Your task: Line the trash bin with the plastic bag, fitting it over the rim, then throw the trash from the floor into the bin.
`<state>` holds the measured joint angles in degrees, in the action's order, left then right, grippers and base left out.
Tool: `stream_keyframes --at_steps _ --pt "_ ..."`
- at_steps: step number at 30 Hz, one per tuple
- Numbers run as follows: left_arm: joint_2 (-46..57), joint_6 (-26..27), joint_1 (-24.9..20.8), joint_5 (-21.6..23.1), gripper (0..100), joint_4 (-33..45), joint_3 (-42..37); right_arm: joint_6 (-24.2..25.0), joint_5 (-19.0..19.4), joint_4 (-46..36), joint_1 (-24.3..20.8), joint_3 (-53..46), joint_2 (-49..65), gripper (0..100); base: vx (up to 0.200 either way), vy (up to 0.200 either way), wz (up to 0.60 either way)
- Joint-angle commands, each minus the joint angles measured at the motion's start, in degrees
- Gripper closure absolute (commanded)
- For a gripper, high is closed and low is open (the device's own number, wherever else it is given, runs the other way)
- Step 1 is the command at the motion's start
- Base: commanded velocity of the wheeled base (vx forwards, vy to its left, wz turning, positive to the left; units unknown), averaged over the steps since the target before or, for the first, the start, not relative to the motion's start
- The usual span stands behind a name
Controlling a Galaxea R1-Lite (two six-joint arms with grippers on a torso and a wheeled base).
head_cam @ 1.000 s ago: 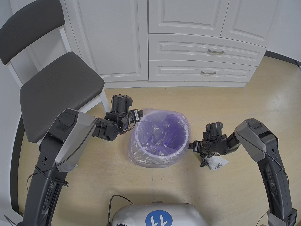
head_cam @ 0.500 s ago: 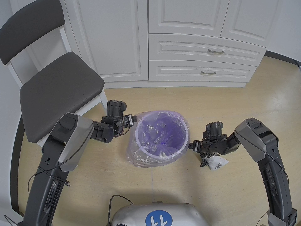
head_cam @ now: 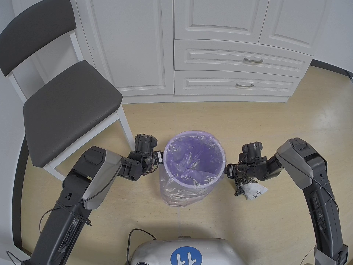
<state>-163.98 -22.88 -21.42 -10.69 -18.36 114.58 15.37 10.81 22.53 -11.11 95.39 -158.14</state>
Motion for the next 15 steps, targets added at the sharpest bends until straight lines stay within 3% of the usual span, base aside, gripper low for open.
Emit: stream_keyframes --at_steps 1,8,15 --pt "0.94 -0.32 -0.47 -1.0 0 -0.1 -0.67 0.01 0.09 0.06 0.82 -0.21 1.16 0 0.0 0.0 0.0" --pt "6.3 -0.85 1.29 -1.44 0 -0.8 -6.74 0.01 0.26 -0.73 1.53 -1.17 4.42 0 0.0 0.0 0.0" --pt "17.99 -0.67 3.23 -1.44 0 -2.73 -21.15 -1.66 0.09 -0.29 2.67 -5.57 10.22 0 0.0 0.0 0.0"
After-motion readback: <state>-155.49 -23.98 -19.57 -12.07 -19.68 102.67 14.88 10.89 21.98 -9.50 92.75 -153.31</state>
